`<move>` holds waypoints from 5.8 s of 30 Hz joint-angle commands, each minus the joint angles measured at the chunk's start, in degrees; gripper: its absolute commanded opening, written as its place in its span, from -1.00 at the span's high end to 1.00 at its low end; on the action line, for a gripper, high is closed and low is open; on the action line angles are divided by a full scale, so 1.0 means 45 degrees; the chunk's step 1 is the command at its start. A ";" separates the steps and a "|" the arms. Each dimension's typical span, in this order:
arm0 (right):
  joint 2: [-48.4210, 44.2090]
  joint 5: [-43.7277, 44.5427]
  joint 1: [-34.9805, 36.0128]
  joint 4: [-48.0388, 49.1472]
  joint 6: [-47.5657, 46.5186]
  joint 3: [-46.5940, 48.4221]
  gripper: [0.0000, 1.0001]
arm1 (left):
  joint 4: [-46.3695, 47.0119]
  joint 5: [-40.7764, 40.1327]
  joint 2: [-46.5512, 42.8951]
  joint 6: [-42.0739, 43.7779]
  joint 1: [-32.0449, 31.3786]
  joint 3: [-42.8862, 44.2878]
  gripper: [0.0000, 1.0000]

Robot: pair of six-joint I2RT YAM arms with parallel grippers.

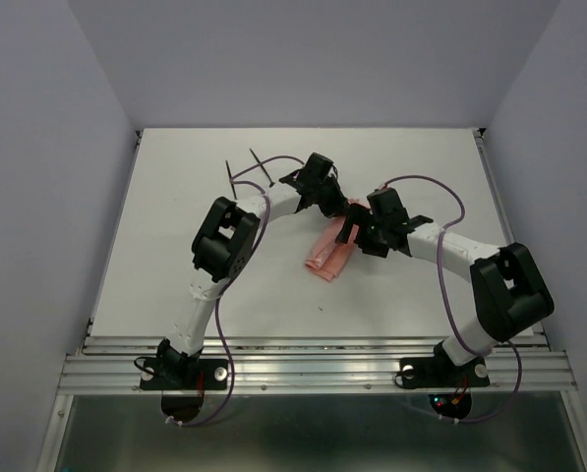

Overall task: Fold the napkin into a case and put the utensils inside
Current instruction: Fold the smaller-rectangle-folded napkin at the center of the board, then smooth out the smaller rectangle-folded napkin at the center of the board.

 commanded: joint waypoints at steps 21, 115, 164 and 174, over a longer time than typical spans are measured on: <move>0.1610 0.0360 -0.0172 0.3293 0.2159 -0.1025 -0.79 | 0.0226 -0.0659 -0.0675 -0.1145 0.0012 -0.0589 1.00; 0.0518 -0.1905 -0.0172 0.3277 0.1887 -0.2217 -0.30 | -0.2060 -0.3277 -0.4211 0.5065 -0.1179 -0.5434 0.94; -0.0166 -0.1476 -0.0055 0.2848 0.2121 -0.2784 0.48 | -0.2353 -0.3257 -0.3410 0.4811 -0.1999 -0.4515 0.93; -0.0126 -0.1359 -0.0055 0.2848 0.1984 -0.2803 0.99 | -0.3270 -0.4311 -0.4775 0.5357 -0.1863 -0.4087 0.66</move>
